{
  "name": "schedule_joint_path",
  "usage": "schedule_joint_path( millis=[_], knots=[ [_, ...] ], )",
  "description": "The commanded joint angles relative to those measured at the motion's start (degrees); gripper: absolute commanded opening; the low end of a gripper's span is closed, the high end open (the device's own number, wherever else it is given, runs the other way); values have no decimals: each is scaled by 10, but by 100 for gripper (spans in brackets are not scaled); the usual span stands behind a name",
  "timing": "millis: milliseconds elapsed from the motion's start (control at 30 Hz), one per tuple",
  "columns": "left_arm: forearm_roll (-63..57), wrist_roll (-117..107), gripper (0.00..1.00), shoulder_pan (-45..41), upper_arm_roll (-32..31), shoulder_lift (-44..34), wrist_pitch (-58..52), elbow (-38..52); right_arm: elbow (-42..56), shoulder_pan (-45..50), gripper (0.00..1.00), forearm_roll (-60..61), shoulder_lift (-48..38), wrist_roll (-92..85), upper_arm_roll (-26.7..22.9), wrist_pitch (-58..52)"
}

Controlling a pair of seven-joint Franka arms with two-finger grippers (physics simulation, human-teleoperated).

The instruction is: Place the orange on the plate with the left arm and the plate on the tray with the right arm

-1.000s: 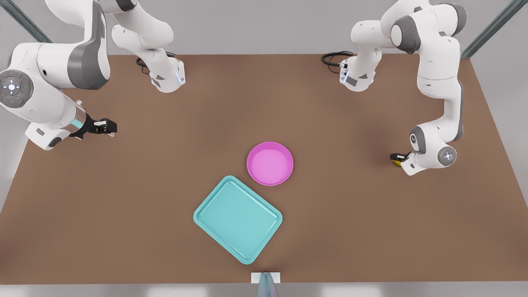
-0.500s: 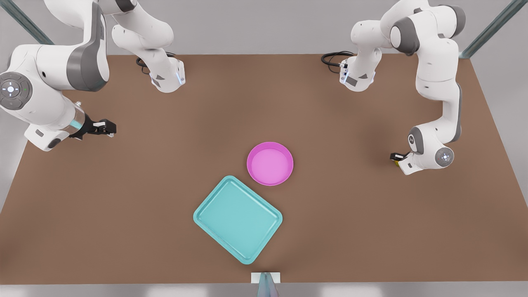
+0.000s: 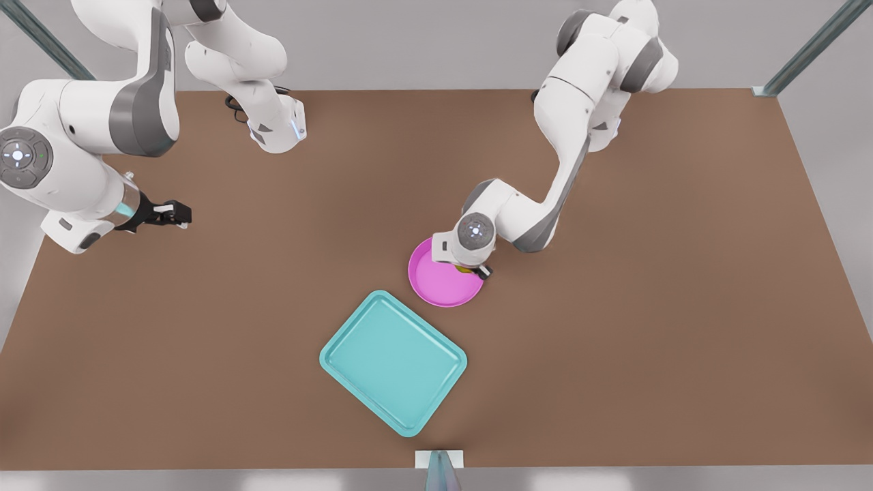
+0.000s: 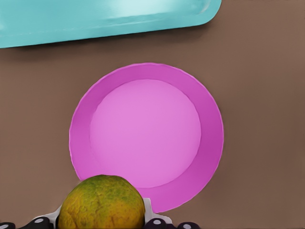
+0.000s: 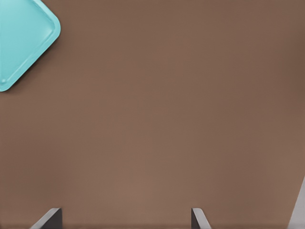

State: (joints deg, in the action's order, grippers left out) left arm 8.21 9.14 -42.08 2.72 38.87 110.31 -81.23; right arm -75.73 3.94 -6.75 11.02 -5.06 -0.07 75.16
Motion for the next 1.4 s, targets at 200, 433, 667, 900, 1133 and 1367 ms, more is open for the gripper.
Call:
schedule_joint_path(
  millis=[200,433,667,900,1133,1367],
  knots=[
    [7,-402,100,-10,-3,45,10,45,-3,0,100,3,4,0,-5,1],
    [23,-149,100,23,344,-153,-488,135,-115,142,100,146,121,122,-1,241],
    [-80,-84,100,321,15,-300,-377,33,-338,299,100,201,137,290,9,655],
    [-72,-85,100,316,11,-270,-389,49,-325,293,100,406,190,195,45,672],
    [-55,-85,100,316,11,-270,-387,49,-325,247,100,430,206,-15,52,630],
    [-12,-75,100,316,14,-270,-375,60,-315,249,100,431,239,-43,64,633]
  ],
)
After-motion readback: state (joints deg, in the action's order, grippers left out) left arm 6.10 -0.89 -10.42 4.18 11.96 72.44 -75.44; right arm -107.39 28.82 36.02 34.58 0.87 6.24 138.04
